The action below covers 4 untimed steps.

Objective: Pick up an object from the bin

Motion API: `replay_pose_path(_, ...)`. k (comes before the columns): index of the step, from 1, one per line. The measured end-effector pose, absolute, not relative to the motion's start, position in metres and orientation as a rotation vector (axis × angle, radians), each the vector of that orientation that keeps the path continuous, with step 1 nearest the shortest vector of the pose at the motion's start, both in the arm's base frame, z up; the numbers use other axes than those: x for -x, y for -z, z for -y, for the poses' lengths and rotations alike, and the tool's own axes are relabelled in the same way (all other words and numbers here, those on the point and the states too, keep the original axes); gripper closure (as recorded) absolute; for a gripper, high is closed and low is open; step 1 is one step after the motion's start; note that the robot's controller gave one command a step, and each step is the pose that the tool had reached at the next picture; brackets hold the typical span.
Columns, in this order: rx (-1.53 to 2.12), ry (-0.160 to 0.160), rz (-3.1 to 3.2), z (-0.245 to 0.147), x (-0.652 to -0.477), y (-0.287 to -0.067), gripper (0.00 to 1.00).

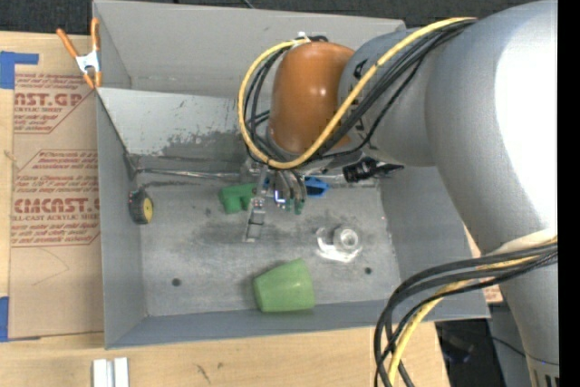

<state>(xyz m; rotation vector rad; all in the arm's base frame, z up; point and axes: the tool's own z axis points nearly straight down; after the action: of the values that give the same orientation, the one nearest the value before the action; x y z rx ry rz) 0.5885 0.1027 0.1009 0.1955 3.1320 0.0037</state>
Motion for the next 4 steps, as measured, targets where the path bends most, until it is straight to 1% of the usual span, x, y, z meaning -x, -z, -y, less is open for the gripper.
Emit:
replay_pose_path(1,-0.354,-0.003,-3.12,-0.103,-0.59,-0.1,0.0)
replay_pose_path(2,-0.607,-0.002,-3.082,-0.099,-0.588,-0.069,0.0)
replay_pose_path(3,-0.606,-0.004,-3.081,-0.099,-0.588,-0.069,0.0)
replay_pose_path(4,-0.605,-0.004,-3.079,-0.099,-0.589,-0.07,1.0)
